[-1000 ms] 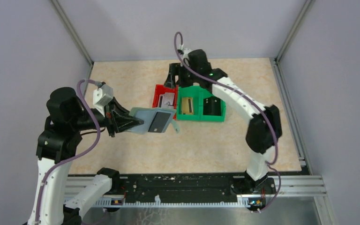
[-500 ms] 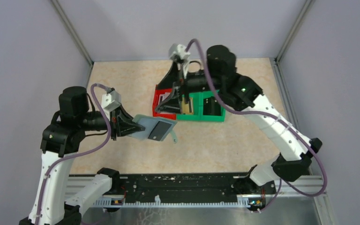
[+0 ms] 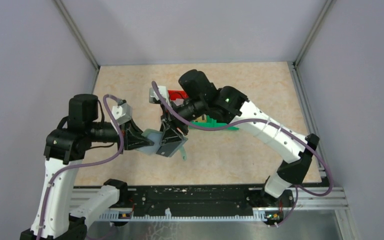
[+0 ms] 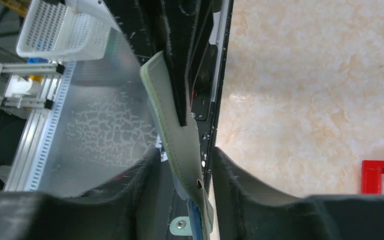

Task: Take the credit cards out of the card holder
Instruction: Remove the credit card from the card holder.

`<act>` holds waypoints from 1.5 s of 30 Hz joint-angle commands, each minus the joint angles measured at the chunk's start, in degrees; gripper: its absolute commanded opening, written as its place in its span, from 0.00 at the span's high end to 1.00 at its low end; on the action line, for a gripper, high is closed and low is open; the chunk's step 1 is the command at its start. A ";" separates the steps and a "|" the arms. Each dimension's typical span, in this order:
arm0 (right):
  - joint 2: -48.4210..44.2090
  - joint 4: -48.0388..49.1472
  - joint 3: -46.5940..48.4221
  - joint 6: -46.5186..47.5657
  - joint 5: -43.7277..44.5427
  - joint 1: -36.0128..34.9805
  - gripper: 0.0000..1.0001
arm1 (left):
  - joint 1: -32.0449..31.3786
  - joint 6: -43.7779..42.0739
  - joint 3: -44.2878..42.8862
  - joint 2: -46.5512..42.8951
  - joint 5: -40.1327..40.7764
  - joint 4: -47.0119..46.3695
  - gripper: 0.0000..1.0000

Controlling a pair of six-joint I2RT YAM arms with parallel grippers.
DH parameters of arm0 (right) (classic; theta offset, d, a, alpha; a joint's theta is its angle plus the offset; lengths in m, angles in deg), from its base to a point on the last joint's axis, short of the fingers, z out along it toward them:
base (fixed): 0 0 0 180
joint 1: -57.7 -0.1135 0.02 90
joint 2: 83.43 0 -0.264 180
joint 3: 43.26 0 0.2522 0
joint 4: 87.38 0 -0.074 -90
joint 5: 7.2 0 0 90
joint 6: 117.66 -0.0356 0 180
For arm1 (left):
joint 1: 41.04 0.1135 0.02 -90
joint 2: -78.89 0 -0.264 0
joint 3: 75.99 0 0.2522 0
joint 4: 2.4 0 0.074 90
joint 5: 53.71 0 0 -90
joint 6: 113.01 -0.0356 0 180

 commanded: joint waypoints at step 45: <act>-26.61 100.74 -50.94 -57.74 28.91 0.17 1.00 | -0.04 61.52 16.15 -16.11 7.60 -59.59 0.03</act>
